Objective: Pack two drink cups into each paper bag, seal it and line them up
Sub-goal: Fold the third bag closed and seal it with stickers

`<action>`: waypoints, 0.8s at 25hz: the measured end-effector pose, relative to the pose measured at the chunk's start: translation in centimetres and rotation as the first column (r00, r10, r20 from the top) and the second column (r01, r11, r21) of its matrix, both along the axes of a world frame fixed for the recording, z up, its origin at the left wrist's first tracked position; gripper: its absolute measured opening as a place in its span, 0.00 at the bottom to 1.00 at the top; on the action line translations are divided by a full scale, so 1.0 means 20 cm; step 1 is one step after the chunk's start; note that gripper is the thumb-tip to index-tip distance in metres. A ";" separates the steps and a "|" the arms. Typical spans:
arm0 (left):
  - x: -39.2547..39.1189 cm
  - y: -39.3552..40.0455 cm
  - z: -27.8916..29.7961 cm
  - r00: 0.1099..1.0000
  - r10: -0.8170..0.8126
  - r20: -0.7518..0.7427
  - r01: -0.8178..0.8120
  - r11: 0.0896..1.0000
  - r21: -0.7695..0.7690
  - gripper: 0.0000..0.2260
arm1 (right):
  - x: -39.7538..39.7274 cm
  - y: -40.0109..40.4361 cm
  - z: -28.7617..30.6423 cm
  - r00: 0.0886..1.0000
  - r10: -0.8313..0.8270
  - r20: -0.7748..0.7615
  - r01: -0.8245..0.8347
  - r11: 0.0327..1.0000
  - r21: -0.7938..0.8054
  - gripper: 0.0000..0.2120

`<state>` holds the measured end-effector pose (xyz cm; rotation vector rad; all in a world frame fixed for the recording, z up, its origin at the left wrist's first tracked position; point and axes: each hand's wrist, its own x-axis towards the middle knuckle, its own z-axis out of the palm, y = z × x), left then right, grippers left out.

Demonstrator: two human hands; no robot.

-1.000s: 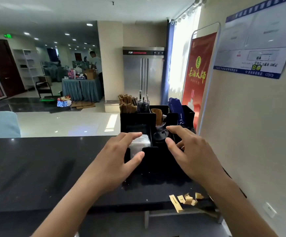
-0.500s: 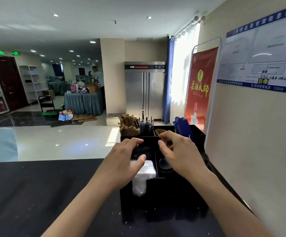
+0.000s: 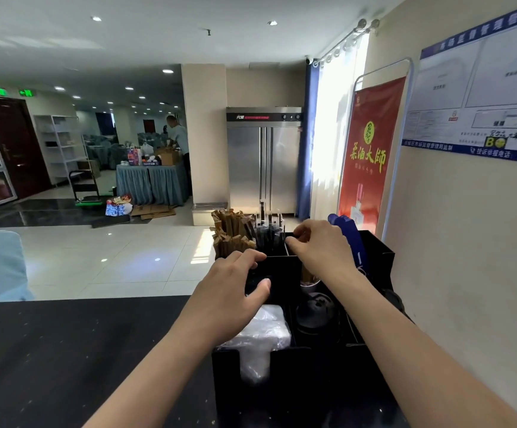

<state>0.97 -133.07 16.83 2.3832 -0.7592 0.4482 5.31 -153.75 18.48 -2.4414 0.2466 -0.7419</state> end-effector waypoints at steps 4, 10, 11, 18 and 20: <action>0.03 -0.02 -0.02 1.000 -0.009 0.005 0.010 1.000 -0.015 0.18 | 0.12 0.00 0.00 0.998 0.019 -0.061 -0.019 1.000 0.002 0.13; 0.05 -0.01 -0.03 1.000 -0.024 0.015 0.024 0.999 -0.021 0.18 | 0.19 0.02 -0.03 0.998 0.063 -0.024 -0.062 0.997 0.034 0.08; 0.05 -0.01 -0.03 1.000 -0.025 0.015 0.025 0.999 -0.022 0.18 | 0.19 0.03 -0.03 0.997 0.076 -0.023 -0.075 0.996 0.048 0.07; 0.04 0.01 -0.04 0.999 -0.028 0.018 0.029 0.999 -0.026 0.18 | 0.20 0.01 -0.02 0.989 0.150 -0.004 -0.145 0.958 0.247 0.04; 0.04 0.01 -0.04 1.000 -0.025 0.012 0.026 0.999 -0.024 0.19 | 0.19 0.00 -0.01 0.986 0.169 0.012 -0.164 0.937 0.309 0.06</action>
